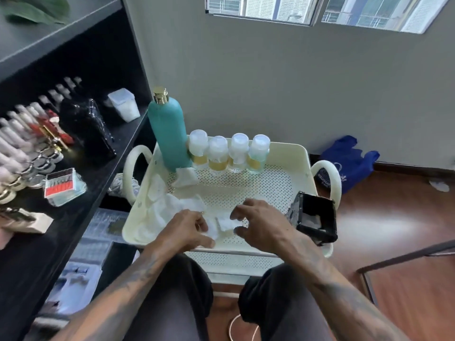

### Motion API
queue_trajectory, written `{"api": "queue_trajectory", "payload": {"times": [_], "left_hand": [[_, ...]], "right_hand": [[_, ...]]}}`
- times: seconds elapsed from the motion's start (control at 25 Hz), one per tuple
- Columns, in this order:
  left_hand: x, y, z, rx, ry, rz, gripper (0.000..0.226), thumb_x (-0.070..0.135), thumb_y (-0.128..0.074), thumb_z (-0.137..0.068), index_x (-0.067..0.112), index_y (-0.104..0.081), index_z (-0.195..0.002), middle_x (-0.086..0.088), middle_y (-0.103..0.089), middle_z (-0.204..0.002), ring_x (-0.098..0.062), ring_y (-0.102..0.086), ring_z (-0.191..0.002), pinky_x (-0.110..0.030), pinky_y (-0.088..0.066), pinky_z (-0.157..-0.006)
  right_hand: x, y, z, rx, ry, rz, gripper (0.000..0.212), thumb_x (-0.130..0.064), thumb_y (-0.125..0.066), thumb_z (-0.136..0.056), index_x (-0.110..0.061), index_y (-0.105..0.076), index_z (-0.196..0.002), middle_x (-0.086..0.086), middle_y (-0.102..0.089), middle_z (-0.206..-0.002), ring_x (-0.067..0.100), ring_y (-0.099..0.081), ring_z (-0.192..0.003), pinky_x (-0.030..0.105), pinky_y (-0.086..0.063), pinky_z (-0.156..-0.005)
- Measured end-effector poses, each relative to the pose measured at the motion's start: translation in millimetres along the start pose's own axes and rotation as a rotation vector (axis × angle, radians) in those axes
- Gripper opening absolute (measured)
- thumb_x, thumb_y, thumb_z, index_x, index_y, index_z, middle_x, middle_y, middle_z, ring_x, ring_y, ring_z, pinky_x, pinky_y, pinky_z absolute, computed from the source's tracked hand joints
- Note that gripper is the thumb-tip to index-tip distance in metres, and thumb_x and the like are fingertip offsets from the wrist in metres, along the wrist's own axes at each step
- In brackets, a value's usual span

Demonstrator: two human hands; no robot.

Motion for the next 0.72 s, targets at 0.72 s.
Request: {"api": "queue_trajectory", "payload": {"times": [0.72], "left_hand": [[-5.2,-7.4,-1.8,0.054,-0.025,-0.069,0.037,0.047,-0.078,-0.064,0.028,-0.055,-0.084,0.008,-0.05,-0.096,-0.011,-0.052,-0.086,-0.027,-0.044,-0.07]], "right_hand": [[18.9,33.2,76.4,0.273,-0.16,-1.196,0.018,-0.037,-0.07,-0.081,-0.026,-0.069,-0.097,0.005,-0.07,-0.081,0.015,-0.062,-0.059,0.024,-0.05,-0.056]]}}
Point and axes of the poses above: each hand's wrist, its own z-axis away from the middle knuckle, its own y-axis out of the back of the hand, x = y × z, the point moved 2 cm from there along -z, towards the middle knuckle
